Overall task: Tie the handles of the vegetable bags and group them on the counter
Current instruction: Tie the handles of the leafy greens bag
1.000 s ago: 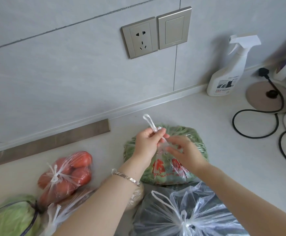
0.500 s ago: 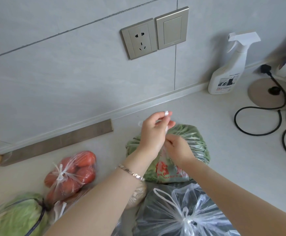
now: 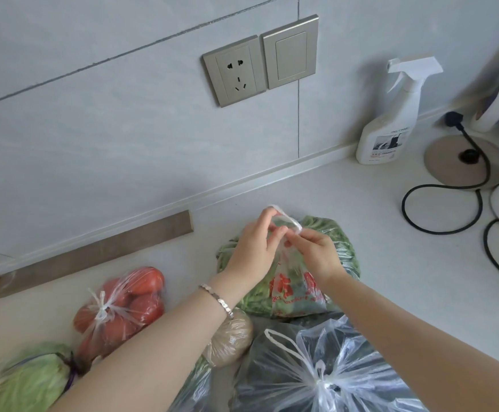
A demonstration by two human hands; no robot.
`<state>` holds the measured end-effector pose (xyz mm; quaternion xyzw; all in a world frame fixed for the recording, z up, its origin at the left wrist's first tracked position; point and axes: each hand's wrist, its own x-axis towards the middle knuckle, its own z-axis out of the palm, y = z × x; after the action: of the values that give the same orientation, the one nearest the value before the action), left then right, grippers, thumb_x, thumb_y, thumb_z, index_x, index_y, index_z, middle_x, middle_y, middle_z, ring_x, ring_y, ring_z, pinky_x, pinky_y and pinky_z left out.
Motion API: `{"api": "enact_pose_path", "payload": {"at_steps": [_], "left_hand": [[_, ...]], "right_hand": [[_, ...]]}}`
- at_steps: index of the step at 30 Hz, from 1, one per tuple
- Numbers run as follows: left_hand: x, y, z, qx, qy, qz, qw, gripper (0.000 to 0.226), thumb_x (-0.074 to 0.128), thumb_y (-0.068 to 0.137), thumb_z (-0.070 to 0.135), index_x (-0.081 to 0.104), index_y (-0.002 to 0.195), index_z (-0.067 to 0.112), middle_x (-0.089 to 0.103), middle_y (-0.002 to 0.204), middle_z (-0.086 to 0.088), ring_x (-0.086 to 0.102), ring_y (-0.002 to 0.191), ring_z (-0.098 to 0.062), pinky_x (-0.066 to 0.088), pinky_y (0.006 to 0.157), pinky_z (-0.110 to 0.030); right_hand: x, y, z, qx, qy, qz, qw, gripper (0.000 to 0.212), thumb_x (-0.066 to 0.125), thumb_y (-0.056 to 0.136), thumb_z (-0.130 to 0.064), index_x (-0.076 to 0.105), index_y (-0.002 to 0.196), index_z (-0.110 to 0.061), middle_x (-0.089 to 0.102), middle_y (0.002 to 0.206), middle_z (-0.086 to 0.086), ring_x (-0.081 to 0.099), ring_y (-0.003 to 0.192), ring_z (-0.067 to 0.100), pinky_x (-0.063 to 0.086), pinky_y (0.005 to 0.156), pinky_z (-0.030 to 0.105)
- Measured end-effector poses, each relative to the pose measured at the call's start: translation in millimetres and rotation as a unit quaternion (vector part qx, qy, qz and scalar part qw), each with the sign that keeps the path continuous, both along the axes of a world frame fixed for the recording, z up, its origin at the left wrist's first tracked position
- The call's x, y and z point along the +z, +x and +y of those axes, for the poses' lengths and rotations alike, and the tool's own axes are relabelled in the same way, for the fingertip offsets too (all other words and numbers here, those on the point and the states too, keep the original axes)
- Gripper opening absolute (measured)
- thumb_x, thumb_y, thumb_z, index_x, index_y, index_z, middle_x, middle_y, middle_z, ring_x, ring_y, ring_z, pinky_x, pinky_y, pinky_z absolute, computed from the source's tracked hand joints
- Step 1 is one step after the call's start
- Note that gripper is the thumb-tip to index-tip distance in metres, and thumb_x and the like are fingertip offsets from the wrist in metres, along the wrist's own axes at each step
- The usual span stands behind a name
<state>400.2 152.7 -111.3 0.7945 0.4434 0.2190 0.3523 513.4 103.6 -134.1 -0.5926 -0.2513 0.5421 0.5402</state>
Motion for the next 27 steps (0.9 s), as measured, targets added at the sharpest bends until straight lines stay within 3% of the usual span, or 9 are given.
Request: {"api": "enact_pose_path", "payload": {"at_steps": [4,7,9,11,14,17,19,24,27], "left_hand": [[-11.7,-4.8,-7.9,0.074,-0.006,-0.093,0.993,0.021,0.061,0.086,0.017,0.053,0.104,0.021,0.061,0.081,0.012,0.052,0.067,-0.001,0.040,0.064,-0.010],[-10.3,-2.3,-16.2,0.152,-0.026,-0.140,0.978,0.029,0.065,0.083,0.014,0.042,0.098,0.023,0.060,0.080,0.017,0.050,0.068,0.000,0.040,0.066,-0.008],[-10.6,-1.8,-16.2,0.155,-0.025,-0.125,0.980,0.026,0.065,0.083,0.017,0.043,0.096,0.020,0.060,0.080,0.015,0.049,0.068,0.003,0.039,0.066,-0.008],[-15.6,-3.1,-11.6,0.069,0.021,-0.028,0.997,0.013,0.063,0.084,0.022,0.057,0.093,0.015,0.062,0.086,0.006,0.050,0.073,0.001,0.041,0.069,-0.014],[-16.9,-1.3,-6.6,-0.030,0.046,0.087,0.995,0.018,0.060,0.086,0.025,0.068,0.092,0.011,0.060,0.097,-0.001,0.056,0.083,-0.015,0.047,0.073,-0.031],[-15.3,-0.6,-4.6,-0.018,0.005,0.068,0.998,0.022,0.061,0.085,0.028,0.060,0.097,0.009,0.061,0.098,-0.003,0.058,0.083,-0.018,0.048,0.073,-0.034],[-15.6,-2.8,-4.9,0.004,-0.036,0.060,0.998,0.033,0.060,0.085,0.032,0.054,0.111,0.012,0.062,0.101,-0.003,0.058,0.079,-0.017,0.046,0.070,-0.027],[-15.9,1.5,-6.4,-0.006,-0.022,0.049,0.999,0.019,0.058,0.087,0.018,0.070,0.098,0.008,0.067,0.094,-0.008,0.061,0.085,-0.019,0.047,0.076,-0.029],[-16.1,5.0,-7.2,0.030,-0.032,0.050,0.998,0.020,0.057,0.088,0.018,0.071,0.096,0.006,0.068,0.093,-0.009,0.061,0.085,-0.020,0.049,0.079,-0.033]], "right_hand": [[-2.1,-2.9,-2.0,-0.025,0.011,-0.040,0.999,0.021,0.059,0.087,-0.013,0.069,0.069,-0.011,0.064,0.065,-0.004,0.058,0.056,0.000,0.046,0.054,0.009],[-4.1,-4.6,-3.7,-0.061,-0.002,-0.011,0.998,0.021,0.059,0.087,-0.013,0.069,0.068,-0.011,0.059,0.051,-0.013,0.051,0.043,-0.006,0.041,0.045,0.007],[-4.4,-4.9,-4.5,-0.074,-0.014,0.006,0.997,0.021,0.059,0.087,-0.013,0.067,0.068,-0.011,0.056,0.044,-0.013,0.049,0.040,-0.006,0.039,0.042,0.007],[-4.7,-5.0,-5.8,-0.071,-0.012,-0.013,0.997,0.023,0.058,0.088,-0.013,0.066,0.066,-0.012,0.055,0.044,-0.012,0.047,0.040,-0.006,0.038,0.043,0.007],[-8.0,-2.5,-9.2,-0.052,0.020,-0.143,0.988,0.028,0.057,0.089,-0.018,0.065,0.064,-0.007,0.055,0.051,-0.002,0.043,0.042,-0.001,0.038,0.045,0.013],[-12.5,2.1,-12.5,-0.027,0.073,-0.292,0.953,0.026,0.056,0.089,-0.017,0.067,0.070,-0.005,0.062,0.056,0.008,0.047,0.045,0.008,0.040,0.046,0.022],[-12.8,4.1,-11.4,-0.024,0.082,-0.328,0.941,0.031,0.054,0.090,-0.018,0.063,0.064,-0.004,0.061,0.054,0.012,0.045,0.042,0.010,0.038,0.043,0.022],[-15.6,-1.9,-2.5,-0.074,-0.007,-0.221,0.973,0.035,0.055,0.090,-0.020,0.057,0.058,-0.006,0.051,0.047,0.003,0.039,0.041,0.011,0.035,0.042,0.017],[-14.1,-4.0,6.2,-0.108,-0.079,-0.163,0.978,0.014,0.065,0.084,-0.022,0.062,0.074,-0.013,0.056,0.052,-0.001,0.042,0.042,0.011,0.038,0.041,0.019]]}}
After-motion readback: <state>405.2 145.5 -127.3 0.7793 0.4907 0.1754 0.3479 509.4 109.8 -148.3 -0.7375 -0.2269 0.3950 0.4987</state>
